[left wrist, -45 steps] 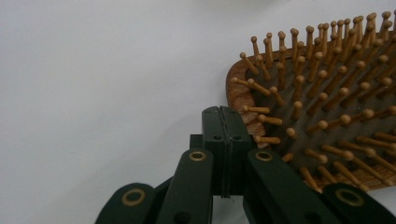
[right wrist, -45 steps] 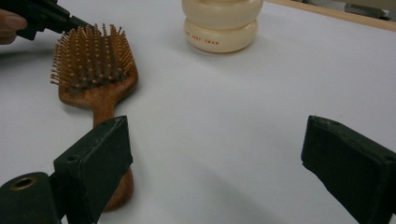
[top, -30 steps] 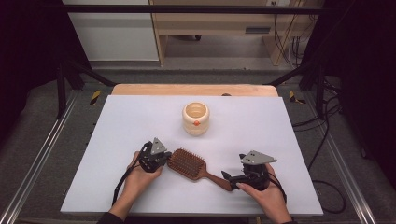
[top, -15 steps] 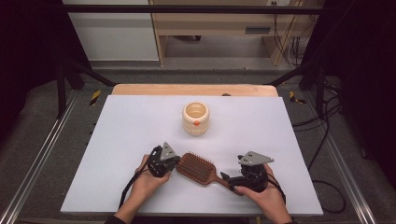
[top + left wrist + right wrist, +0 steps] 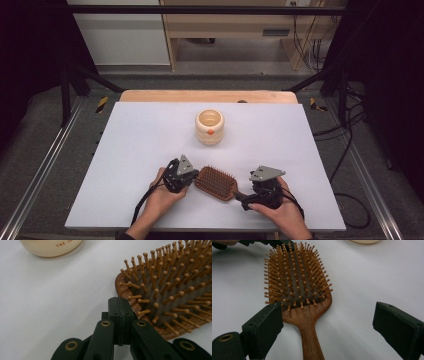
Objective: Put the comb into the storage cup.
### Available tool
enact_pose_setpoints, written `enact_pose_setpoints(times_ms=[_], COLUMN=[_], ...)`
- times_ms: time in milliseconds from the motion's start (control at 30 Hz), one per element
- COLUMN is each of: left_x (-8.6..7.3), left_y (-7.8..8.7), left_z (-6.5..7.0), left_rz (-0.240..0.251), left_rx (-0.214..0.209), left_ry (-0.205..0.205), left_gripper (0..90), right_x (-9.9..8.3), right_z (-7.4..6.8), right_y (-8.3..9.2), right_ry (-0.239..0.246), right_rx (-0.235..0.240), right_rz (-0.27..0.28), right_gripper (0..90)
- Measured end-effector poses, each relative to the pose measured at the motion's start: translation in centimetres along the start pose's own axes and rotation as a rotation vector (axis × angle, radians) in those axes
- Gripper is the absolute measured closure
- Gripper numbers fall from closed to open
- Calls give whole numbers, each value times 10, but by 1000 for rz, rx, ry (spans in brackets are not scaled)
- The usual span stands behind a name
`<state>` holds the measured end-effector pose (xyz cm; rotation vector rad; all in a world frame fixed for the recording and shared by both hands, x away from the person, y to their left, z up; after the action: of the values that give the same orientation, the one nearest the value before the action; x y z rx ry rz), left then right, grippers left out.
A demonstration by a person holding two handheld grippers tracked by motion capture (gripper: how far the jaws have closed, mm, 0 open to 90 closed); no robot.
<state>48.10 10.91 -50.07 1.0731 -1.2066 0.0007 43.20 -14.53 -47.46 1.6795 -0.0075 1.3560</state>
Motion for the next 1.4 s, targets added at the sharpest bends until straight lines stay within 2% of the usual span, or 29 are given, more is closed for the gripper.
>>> enact_pose_setpoints(times_ms=[300, 400, 500, 533, 567, 600, 633, 700, 767, 833, 867, 900, 933, 1000, 1067, 1100, 1133, 1233, 1267, 1300, 1367, 1400], left_x=[1, 1, 3, 3, 2, -1, -1, -5, -11, -17, -23, -23, -32, -42, -52, -52, -56, -65, -68, -72, -80, -81], left_y=[-2, 1, 15, 15, 20, 33, 33, 48, 64, 81, 98, 98, 111, 122, 131, 131, 135, 148, 151, 155, 164, 166], left_z=[3, 2, -8, -8, -12, -22, -22, -34, -45, -55, -63, -63, -68, -71, -76, -76, -78, -84, -85, -86, -87, -88], left_rz=[13, 36, 99, 99, 120, 159, 159, 202, 235, 273, 311, 311, 328, 338, 358, 358, 376, 424, 426, 424, 453, 468], left_rx=[-15, -4, 30, 30, 44, 84, 84, 115, 164, 208, 237, 237, 260, 287, 320, 320, 339, 386, 386, 381, 389, 398], left_ry=[-2, 6, 43, 43, 55, 71, 71, 107, 121, 140, 174, 174, 195, 213, 240, 240, 260, 329, 347, 363, 378, 377], left_gripper=[900, 900, 900, 900, 900, 900, 900, 900, 899, 898, 897, 893, 884, 852, 758, 684, 684, 397, 303, 167, 40, 18], right_x=[-3, -3, -3, -3, -3, -3, -3, -3, -3, -4, -4, -4, -5, -5, -6, -6, -6, -6, -6, -6, -7, -6], right_z=[-1, -2, -2, -2, -2, -2, -2, -2, -4, -5, -5, -5, -6, -7, -7, -7, -8, -9, -10, -9, -9, -9], right_y=[-1, -2, -1, -1, -1, -1, -1, -1, -1, -2, -3, -3, -4, -5, -5, -5, -4, -4, -5, -5, -5, -5], right_ry=[8, 6, 8, 8, 9, 12, 12, 19, 26, 37, 37, 37, 40, 43, 47, 47, 47, 50, 49, 48, 46, 46], right_rx=[17, 21, 28, 28, 29, 31, 31, 36, 44, 54, 57, 57, 63, 70, 74, 74, 76, 81, 84, 85, 84, 85], right_rz=[-22, -27, -28, -28, -26, -29, -29, -32, -45, -56, -63, -63, -73, -81, -88, -88, -91, -97, -101, -111, -118, -117], right_gripper=[91, 90, 87, 87, 86, 85, 85, 83, 81, 81, 81, 81, 81, 82, 83, 83, 83, 83, 83, 84, 85, 87])
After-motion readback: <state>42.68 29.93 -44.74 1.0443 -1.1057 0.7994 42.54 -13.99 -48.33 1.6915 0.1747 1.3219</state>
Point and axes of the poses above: each handheld gripper's, and its own axes: y roughly backward along the jaws, x roughly out of its top, z roughly to its right, the point moved 3 cm from there along -y, roughly forward along the jaws, and after that the axes turned 4 degrees about y, right-handed, at the moved point
